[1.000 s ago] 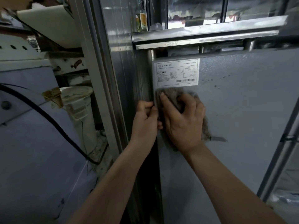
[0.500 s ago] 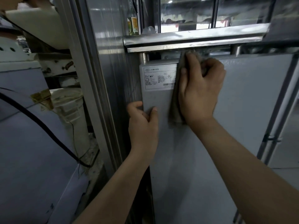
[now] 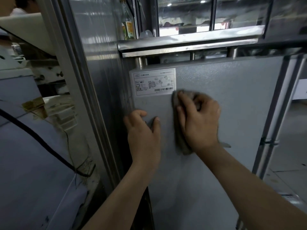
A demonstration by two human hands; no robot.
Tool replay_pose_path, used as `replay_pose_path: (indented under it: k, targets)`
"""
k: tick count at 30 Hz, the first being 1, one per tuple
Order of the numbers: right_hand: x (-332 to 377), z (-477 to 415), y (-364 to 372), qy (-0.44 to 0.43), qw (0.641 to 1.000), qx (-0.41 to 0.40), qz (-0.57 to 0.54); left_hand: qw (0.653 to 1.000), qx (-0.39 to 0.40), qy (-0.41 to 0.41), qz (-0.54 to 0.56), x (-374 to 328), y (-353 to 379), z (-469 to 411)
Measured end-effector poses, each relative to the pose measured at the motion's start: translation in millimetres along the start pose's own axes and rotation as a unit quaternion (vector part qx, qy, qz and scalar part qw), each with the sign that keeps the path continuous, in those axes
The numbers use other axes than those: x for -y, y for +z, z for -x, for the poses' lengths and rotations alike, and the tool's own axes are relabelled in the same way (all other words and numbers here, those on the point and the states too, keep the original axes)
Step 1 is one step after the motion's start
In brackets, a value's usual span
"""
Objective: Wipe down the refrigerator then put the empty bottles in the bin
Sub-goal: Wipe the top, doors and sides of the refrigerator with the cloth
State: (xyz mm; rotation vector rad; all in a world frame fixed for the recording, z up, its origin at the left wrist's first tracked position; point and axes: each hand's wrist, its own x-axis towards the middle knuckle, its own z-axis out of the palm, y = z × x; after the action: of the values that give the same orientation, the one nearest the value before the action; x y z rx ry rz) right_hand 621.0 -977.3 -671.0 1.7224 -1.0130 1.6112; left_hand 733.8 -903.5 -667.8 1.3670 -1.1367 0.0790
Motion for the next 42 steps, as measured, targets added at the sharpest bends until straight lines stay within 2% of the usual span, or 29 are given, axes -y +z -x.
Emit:
replay_pose_path:
  k: [4,9,15,20,25,31,38,42]
  targets:
    - [-1.3,-55.6,-8.5,0.077,0.996,-0.044,0.000,0.999,-0.013,-0.017,-0.029,-6.1,9.0,4.1]
    - [-8.5,-40.0,-5.5,0.056,0.997,-0.054,-0.013,0.998,-0.032,-0.026,-0.057,-7.7,22.9,10.2]
    - [-34.6,33.8,-10.4,0.052,0.999,0.003,0.006,0.984,-0.037,0.112,-0.133,-14.3,39.6,13.3]
    - [-48.7,19.3,-22.4,0.050,0.998,0.043,-0.005,0.969,-0.047,0.155,-0.186,-30.5,56.0,7.4]
    - [-58.1,-60.0,-38.1,0.147,0.988,-0.051,-0.023,0.958,-0.067,0.168,-0.224,-33.1,69.5,8.4]
    - [-65.3,-32.5,-27.4,0.119,0.990,-0.068,-0.017,0.952,-0.102,0.183,-0.221,-29.7,77.1,11.6]
    - [-84.5,34.7,-28.5,0.021,1.000,0.001,0.014,0.941,-0.065,0.213,-0.255,-32.7,81.2,18.7]
    - [-89.9,21.3,-38.3,0.019,0.999,0.040,0.009,0.941,-0.054,0.212,-0.259,-35.7,82.6,20.4]
